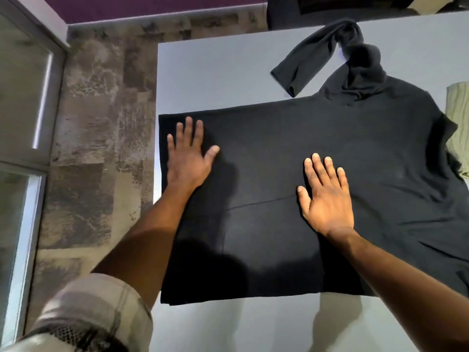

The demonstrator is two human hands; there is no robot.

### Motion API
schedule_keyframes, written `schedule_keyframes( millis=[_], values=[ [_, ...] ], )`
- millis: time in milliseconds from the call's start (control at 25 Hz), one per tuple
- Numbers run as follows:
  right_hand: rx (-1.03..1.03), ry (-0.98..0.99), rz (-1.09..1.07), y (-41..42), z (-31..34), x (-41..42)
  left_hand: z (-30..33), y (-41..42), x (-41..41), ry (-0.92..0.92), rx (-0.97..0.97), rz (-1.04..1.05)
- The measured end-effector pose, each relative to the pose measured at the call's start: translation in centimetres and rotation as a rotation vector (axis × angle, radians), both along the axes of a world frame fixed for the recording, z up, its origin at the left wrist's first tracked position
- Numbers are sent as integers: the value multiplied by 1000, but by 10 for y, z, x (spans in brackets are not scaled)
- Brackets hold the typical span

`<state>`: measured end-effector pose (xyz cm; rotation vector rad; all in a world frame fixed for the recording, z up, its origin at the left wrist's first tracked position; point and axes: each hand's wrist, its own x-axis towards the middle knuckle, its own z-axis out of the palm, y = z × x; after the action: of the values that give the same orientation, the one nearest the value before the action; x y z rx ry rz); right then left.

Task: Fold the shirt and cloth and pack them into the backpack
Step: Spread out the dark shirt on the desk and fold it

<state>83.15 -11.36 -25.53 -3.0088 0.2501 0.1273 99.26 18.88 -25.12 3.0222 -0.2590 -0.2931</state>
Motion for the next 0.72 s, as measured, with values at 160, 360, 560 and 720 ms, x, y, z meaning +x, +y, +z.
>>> schedule_keyframes(
  millis=[160,360,560,720],
  values=[
    [-7,0,-3,1,-1,0,7,20,22,-26,20,145],
    [3,9,1,3,2,1,8,-69,-4,-30,-63,-99],
    [33,-2,4,1,4,0,-1,-74,-5,-29,19,-46],
    [136,-122,5,-10,15,25,-2,-78,-6,-64,24,-53]
  ],
)
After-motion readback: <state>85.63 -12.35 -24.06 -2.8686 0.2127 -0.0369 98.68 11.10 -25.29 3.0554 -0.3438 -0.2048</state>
